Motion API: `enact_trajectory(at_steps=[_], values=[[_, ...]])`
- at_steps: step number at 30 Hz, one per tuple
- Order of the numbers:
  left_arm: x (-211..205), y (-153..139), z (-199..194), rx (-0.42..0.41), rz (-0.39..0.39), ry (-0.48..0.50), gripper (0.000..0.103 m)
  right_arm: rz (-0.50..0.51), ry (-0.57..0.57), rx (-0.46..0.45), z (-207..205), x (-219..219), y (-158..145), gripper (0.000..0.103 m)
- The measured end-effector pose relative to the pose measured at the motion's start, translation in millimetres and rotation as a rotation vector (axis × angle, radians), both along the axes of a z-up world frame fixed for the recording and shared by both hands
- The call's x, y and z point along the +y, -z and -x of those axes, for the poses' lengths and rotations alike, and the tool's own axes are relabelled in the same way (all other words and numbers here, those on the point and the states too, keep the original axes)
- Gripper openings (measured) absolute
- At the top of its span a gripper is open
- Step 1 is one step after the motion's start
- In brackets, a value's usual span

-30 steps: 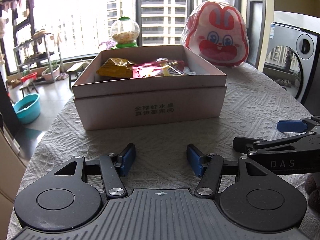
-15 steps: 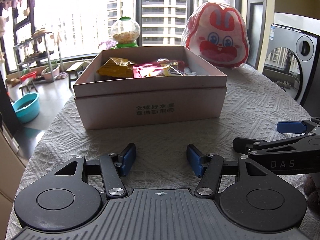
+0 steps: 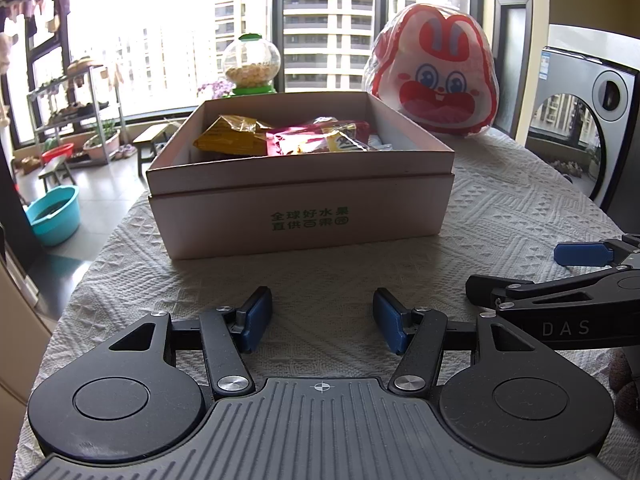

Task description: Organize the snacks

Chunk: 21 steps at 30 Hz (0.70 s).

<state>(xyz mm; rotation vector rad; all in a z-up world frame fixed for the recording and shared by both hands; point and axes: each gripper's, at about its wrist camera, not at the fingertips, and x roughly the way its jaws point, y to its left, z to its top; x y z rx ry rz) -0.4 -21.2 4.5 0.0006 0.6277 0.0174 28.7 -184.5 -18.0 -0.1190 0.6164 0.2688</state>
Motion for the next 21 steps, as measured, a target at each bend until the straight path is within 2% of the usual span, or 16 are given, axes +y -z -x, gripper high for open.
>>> enact_trajectory(at_steps=[21], values=[[0.9,-0.3,-1.2,0.002,-0.001,0.005,0.063,0.003,0.0,-0.001,0.0,0.5,0.0,0.101]])
